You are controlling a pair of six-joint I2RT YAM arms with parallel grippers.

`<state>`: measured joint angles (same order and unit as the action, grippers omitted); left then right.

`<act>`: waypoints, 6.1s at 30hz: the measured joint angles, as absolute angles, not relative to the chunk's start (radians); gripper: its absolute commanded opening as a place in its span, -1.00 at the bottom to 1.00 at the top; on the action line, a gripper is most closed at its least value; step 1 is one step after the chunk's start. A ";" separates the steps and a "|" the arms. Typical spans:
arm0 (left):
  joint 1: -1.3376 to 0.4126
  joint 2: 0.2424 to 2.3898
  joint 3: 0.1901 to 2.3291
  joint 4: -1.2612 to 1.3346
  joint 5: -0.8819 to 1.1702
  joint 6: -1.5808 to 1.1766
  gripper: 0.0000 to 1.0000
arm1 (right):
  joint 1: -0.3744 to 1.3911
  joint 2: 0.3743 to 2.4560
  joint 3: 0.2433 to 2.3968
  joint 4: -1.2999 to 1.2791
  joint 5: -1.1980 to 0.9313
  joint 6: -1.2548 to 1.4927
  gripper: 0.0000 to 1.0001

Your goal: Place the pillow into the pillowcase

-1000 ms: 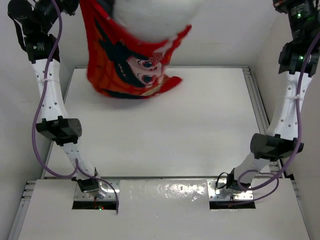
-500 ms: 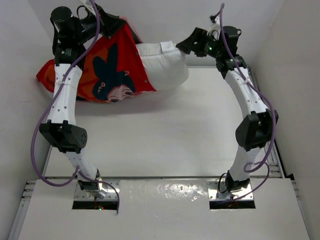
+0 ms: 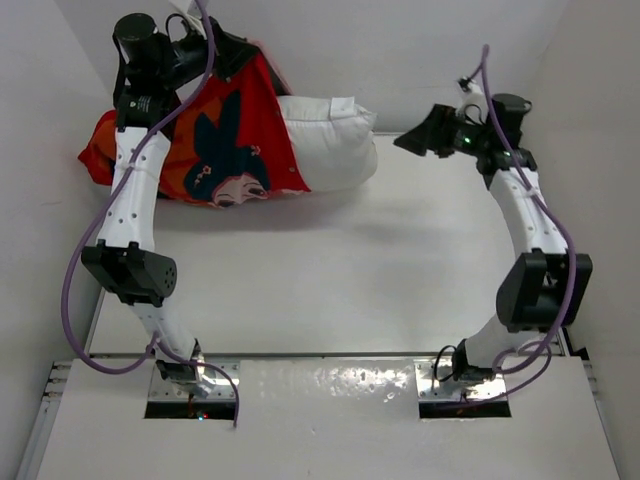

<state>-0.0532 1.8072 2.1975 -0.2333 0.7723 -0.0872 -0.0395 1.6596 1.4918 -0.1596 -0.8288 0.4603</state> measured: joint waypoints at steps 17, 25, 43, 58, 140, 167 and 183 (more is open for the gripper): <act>-0.189 1.920 2.286 -0.198 0.769 -0.061 -1.00 | 0.280 2.045 1.697 0.348 -0.683 0.617 -0.15; -0.276 1.987 2.339 -0.054 0.783 -0.118 -1.00 | 0.397 1.966 1.766 0.430 -0.554 0.604 -1.00; -0.319 2.056 2.528 0.215 0.780 -0.394 -1.00 | 0.428 2.075 2.132 0.146 -0.269 0.535 -1.00; -0.186 2.054 2.531 -0.068 0.524 -0.210 -1.00 | 0.210 1.777 1.743 0.015 -0.469 0.505 0.98; -0.226 1.900 2.352 0.059 0.646 -0.158 -1.00 | 0.233 1.741 1.456 0.976 -0.617 0.715 0.84; -0.228 1.900 2.326 -0.023 0.686 -0.114 -1.00 | 0.384 1.918 1.662 0.544 -0.831 0.524 -0.92; -0.285 1.932 2.196 -0.001 0.639 -0.094 -1.00 | 0.233 1.744 1.606 0.147 -0.287 0.384 -1.00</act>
